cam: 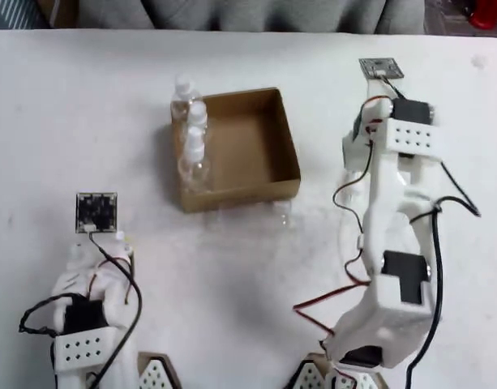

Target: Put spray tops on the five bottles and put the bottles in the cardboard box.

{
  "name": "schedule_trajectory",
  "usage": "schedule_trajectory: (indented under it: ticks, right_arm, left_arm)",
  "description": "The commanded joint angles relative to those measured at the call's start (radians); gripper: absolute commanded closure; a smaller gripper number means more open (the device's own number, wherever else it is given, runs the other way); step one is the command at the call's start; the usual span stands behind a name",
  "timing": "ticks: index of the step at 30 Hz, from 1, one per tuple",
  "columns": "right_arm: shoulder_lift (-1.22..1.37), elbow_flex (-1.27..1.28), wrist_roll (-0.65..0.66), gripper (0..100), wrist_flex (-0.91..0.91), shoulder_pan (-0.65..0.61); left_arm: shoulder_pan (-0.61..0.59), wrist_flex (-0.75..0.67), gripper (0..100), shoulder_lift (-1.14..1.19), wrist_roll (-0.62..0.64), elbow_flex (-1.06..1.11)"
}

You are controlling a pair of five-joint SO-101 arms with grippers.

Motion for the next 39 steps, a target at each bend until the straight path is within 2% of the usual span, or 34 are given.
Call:
schedule_trajectory:
  ticks: [1,8,13,17,18,22,32,39]
  right_arm:
    - [0.061,-0.009,-0.086,88.2,-0.09,-0.01]
    - [0.236,-0.012,-0.098,87.2,-0.236,-0.012]
    - [0.282,-0.012,-0.097,87.4,-0.266,-0.012]
    - [0.277,-0.017,-0.091,99.1,-0.265,-0.007]
    - [0.274,-0.029,-0.091,98.3,-0.257,-0.007]
    - [0.262,-0.107,-0.094,98.4,-0.17,0.01]
    - [0.137,-0.402,-0.097,98.2,0.346,-0.022]
    - [-0.102,-0.272,-0.094,98.2,0.346,-0.033]
  left_arm:
    - [-0.008,0.006,95,-0.019,-0.012,-0.003]
    - [-0.008,0.006,95,-0.019,-0.014,-0.003]
    - [-0.008,0.006,95,-0.019,-0.041,-0.003]
    - [-0.008,0.005,95,-0.019,-0.044,-0.003]
    - [-0.008,0.005,95,-0.019,-0.044,-0.003]
    - [-0.008,0.005,95,-0.019,-0.044,-0.003]
    - [-0.008,0.005,95,-0.019,-0.044,-0.003]
    - [-0.008,0.005,95,-0.019,-0.044,-0.003]
